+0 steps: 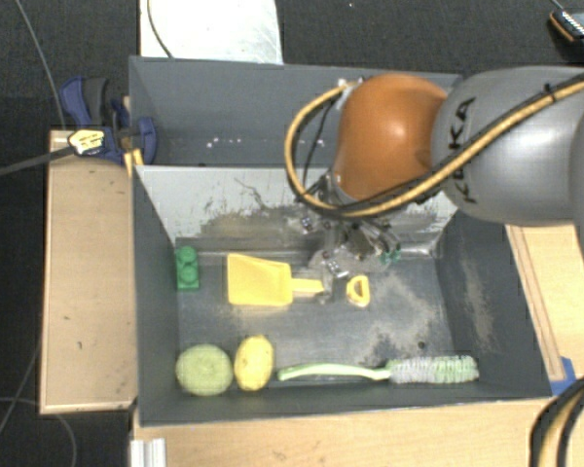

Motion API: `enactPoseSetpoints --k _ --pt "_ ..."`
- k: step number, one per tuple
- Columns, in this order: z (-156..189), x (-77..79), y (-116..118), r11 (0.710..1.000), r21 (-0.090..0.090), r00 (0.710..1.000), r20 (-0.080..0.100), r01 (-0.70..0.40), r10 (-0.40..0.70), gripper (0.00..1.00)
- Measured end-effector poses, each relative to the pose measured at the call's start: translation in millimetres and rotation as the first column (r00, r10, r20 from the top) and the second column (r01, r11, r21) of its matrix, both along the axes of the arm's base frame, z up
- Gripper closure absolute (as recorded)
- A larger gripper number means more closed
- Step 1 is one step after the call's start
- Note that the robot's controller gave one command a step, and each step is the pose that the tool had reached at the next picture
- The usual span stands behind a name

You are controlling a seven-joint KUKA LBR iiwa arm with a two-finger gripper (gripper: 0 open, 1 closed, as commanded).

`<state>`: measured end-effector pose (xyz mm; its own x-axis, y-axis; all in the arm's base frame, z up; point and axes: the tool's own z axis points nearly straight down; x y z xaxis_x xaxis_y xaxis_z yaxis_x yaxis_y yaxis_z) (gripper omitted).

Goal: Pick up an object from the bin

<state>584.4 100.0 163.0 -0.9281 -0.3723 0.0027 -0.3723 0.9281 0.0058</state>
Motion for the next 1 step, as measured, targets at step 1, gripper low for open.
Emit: enactPoseSetpoints --k 1 --pt "0.8 0.3 0.2 1.0 0.001 1.0 0.001 0.001 -0.001 0.0"
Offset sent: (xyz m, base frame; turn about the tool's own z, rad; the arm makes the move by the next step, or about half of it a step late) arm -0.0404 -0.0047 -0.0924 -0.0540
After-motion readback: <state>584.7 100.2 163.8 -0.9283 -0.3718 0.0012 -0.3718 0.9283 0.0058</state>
